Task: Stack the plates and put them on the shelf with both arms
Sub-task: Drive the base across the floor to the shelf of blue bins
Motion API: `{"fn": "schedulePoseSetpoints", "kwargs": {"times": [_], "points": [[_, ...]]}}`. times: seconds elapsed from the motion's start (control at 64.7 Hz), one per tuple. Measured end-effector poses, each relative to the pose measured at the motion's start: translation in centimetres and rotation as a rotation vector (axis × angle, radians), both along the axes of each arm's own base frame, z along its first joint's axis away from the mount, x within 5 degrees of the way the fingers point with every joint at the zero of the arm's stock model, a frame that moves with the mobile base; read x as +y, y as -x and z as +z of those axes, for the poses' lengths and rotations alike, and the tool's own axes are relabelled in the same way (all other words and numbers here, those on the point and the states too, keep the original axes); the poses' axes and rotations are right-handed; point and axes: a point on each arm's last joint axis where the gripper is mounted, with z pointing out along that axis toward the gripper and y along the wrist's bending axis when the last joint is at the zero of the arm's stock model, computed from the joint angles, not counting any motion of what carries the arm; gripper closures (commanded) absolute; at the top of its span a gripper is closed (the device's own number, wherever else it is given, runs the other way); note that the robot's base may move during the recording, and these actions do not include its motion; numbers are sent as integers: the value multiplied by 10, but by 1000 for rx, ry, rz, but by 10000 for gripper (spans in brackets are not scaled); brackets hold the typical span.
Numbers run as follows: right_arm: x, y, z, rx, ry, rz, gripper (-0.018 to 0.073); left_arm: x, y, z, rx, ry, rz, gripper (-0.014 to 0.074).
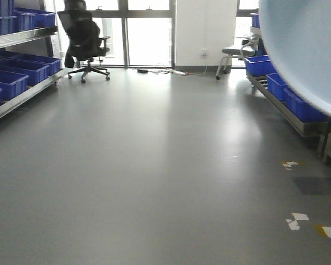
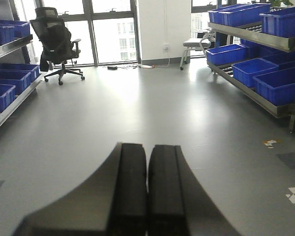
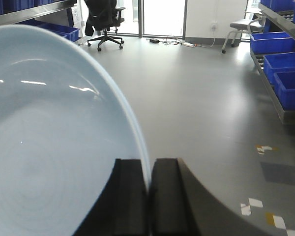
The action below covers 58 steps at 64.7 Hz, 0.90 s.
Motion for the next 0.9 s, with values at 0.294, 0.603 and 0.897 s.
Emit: {"fn": "schedulePoseSetpoints", "kwargs": {"times": [0.294, 0.603, 0.897], "points": [[0, 0, 0, 0, 0, 0, 507, 0, 0, 0, 0, 0, 0, 514], [0, 0, 0, 0, 0, 0, 507, 0, 0, 0, 0, 0, 0, 514], [0, 0, 0, 0, 0, 0, 507, 0, 0, 0, 0, 0, 0, 514]]}}
